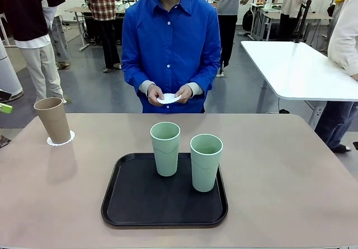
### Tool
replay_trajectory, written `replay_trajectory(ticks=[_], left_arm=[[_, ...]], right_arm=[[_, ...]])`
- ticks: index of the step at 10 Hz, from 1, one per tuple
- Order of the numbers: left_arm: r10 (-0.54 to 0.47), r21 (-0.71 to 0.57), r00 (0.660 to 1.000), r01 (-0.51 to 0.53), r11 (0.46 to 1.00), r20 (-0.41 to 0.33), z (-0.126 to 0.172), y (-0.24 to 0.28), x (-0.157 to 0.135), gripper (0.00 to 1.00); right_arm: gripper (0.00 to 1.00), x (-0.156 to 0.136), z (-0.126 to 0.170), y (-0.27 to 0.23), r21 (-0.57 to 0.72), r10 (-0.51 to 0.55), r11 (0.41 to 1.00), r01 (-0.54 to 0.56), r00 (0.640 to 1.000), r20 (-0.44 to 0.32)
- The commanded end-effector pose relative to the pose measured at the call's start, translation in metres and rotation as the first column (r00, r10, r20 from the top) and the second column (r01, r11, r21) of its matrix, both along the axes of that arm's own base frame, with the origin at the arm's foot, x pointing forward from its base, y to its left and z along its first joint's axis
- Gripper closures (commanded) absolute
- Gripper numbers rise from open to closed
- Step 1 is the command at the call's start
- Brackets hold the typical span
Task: Place coasters on the table and set cups on them.
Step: Pick up one Reusable plastic cup and place it on a coaster set by the human.
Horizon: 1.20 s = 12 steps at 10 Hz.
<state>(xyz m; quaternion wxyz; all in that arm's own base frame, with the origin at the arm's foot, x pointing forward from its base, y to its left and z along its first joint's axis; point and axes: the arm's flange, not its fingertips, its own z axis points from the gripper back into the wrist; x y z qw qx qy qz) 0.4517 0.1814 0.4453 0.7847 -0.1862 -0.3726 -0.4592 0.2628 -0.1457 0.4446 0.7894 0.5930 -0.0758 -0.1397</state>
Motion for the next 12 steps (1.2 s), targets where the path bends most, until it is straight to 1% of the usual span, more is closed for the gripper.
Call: replay_trajectory(ticks=[1, 2, 3, 4, 5, 6, 7, 9, 10, 12], left_arm=[[0.017, 0.156, 0.994, -0.001, 0.988, -0.104, 0.022, -0.040, -0.028, 0.00], [0.024, 0.232, 0.988, 0.012, 0.973, -0.151, 0.029, -0.056, -0.039, 0.00], [0.046, 0.327, 0.982, 0.017, 0.945, -0.184, 0.031, -0.070, -0.048, 0.00], [0.095, 0.415, 0.981, -0.016, 0.910, -0.172, 0.029, -0.083, -0.051, 0.00], [0.135, 0.441, 0.981, -0.060, 0.895, -0.140, 0.029, -0.089, -0.050, 0.00], [0.157, 0.459, 0.978, -0.077, 0.885, -0.138, 0.030, -0.091, -0.050, 0.00], [0.162, 0.475, 0.973, -0.066, 0.878, -0.163, 0.026, -0.092, -0.052, 0.00], [0.121, 0.430, 0.979, -0.040, 0.902, -0.164, 0.026, -0.085, -0.057, 0.00], [0.141, 0.463, 0.978, -0.054, 0.885, -0.155, 0.027, -0.092, -0.049, 0.00], [0.141, 0.463, 0.978, -0.054, 0.885, -0.155, 0.027, -0.092, -0.049, 0.00]], right_arm=[[0.00, 0.000, 0.001, 0.000, 0.017, -0.004, 1.000, 0.003, 1.000, 0.013], [0.00, 0.000, 0.001, 0.000, 0.017, -0.004, 1.000, 0.003, 1.000, 0.013], [0.00, 0.000, 0.001, 0.000, 0.017, -0.004, 1.000, 0.003, 1.000, 0.013], [0.00, 0.000, 0.001, 0.000, 0.017, -0.004, 1.000, 0.003, 1.000, 0.013], [0.00, 0.000, 0.001, 0.000, 0.017, -0.004, 1.000, 0.003, 1.000, 0.013], [0.00, 0.000, 0.001, 0.000, 0.017, -0.004, 1.000, 0.003, 1.000, 0.013], [0.00, 0.000, 0.001, 0.000, 0.017, -0.004, 1.000, 0.003, 1.000, 0.013], [0.00, 0.000, 0.001, 0.000, 0.017, -0.004, 1.000, 0.003, 1.000, 0.013], [0.00, 0.000, 0.001, 0.000, 0.017, -0.004, 1.000, 0.003, 1.000, 0.013], [0.00, 0.000, 0.001, 0.000, 0.017, -0.004, 1.000, 0.003, 1.000, 0.013]])
